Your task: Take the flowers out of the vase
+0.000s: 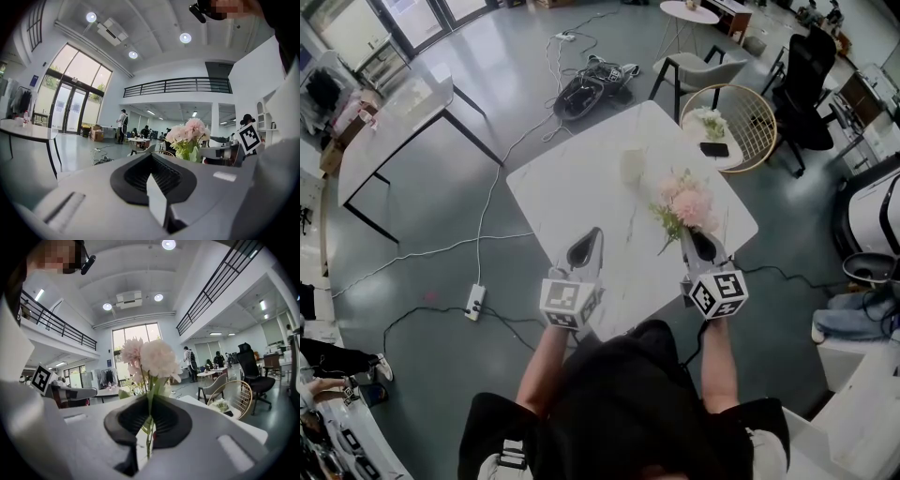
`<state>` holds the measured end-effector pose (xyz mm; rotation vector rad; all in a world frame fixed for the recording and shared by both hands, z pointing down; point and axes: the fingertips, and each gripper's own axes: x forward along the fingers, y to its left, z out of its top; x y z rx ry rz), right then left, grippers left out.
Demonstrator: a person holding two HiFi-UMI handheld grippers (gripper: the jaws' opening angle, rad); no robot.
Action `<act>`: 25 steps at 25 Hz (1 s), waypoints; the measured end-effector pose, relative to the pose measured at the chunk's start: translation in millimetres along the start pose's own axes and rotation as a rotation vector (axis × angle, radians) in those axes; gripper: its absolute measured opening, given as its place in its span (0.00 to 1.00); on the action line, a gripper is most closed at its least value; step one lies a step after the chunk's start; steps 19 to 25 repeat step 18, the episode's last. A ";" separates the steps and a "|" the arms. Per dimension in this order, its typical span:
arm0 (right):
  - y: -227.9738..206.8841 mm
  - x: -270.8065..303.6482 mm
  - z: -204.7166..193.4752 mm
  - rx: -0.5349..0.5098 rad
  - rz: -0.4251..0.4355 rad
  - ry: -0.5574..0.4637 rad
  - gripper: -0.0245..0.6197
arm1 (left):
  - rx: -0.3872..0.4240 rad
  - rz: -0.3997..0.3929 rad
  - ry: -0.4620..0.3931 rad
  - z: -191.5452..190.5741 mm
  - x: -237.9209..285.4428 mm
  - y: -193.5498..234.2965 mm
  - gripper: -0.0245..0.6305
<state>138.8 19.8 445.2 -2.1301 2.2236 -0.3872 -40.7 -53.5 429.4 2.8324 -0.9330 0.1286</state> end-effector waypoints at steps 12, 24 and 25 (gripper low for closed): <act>1.1 3.3 1.1 0.005 0.016 -0.006 0.06 | 0.003 0.009 0.002 -0.6 -0.6 -0.3 0.05; 0.3 5.9 1.3 0.008 0.018 -0.006 0.06 | 0.001 0.010 0.003 -0.6 1.3 1.0 0.05; 0.3 5.9 1.3 0.008 0.018 -0.006 0.06 | 0.001 0.010 0.003 -0.6 1.3 1.0 0.05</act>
